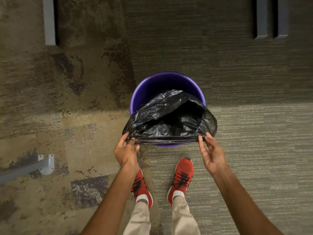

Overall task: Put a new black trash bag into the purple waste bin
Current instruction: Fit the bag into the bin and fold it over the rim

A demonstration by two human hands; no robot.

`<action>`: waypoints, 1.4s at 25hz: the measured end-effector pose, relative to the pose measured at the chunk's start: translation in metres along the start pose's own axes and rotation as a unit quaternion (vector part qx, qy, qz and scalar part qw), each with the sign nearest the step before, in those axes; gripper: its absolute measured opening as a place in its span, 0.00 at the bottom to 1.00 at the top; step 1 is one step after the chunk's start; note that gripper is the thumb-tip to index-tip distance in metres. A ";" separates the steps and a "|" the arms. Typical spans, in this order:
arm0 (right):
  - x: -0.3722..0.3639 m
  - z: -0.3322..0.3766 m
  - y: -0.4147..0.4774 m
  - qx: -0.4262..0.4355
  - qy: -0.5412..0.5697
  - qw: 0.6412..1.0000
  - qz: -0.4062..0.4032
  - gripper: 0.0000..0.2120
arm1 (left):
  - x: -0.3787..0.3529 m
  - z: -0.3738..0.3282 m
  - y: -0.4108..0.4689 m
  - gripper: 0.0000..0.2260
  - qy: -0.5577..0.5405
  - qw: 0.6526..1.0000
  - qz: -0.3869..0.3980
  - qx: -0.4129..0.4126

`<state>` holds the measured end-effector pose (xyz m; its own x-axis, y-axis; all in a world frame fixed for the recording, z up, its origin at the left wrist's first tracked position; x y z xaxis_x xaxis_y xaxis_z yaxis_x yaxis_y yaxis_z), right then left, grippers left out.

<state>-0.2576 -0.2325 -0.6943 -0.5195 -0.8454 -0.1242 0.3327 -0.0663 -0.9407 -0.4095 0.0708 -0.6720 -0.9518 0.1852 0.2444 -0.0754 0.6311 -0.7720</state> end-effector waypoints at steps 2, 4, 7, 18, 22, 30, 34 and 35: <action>0.001 -0.002 0.000 0.002 0.007 1.000 -0.013 0.11 | 0.002 0.007 -0.001 0.20 -0.029 0.999 -0.017 0.031; 0.004 -0.007 0.000 0.003 -0.039 0.999 -0.034 0.08 | 0.000 0.012 -0.004 0.20 -0.051 0.997 -0.020 0.056; 0.013 -0.010 0.007 0.005 -0.103 0.991 -0.080 0.09 | -0.004 0.014 -0.004 0.18 -0.032 0.998 -0.004 0.058; -0.004 0.007 0.024 0.021 -0.160 0.981 -0.106 0.20 | -0.027 -0.008 0.010 0.15 -0.008 1.000 -0.012 0.005; -0.010 0.016 0.030 0.016 -0.156 0.981 -0.113 0.17 | -0.033 -0.019 0.017 0.05 -0.013 0.999 -0.029 0.008; -0.040 0.047 0.038 0.075 -0.279 0.955 -0.073 0.08 | -0.047 -0.060 0.037 0.06 0.039 0.997 -0.041 -0.055; -0.056 0.070 0.042 0.131 -0.313 0.938 -0.064 0.09 | -0.053 -0.075 0.055 0.11 0.052 0.996 -0.049 -0.046; -0.061 0.074 0.042 0.144 -0.312 0.937 -0.057 0.10 | -0.055 -0.075 0.057 0.10 0.054 0.997 -0.050 -0.037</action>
<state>-0.1535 -0.2236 -0.7032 -0.0338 -0.9634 0.2659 0.5480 -0.2404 -0.8012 -0.3391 0.1537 -0.6854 -0.9032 0.1956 0.3821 -0.1421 0.7036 -0.6962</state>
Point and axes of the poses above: each hand's wrist, its own y-axis towards the middle knuckle, its own x-axis out of the back of the hand, z = x × y, the point moved 10 cm from there along y, towards the middle knuckle, and after that the axes turned 8 degrees about -y, right-handed, at the moved point
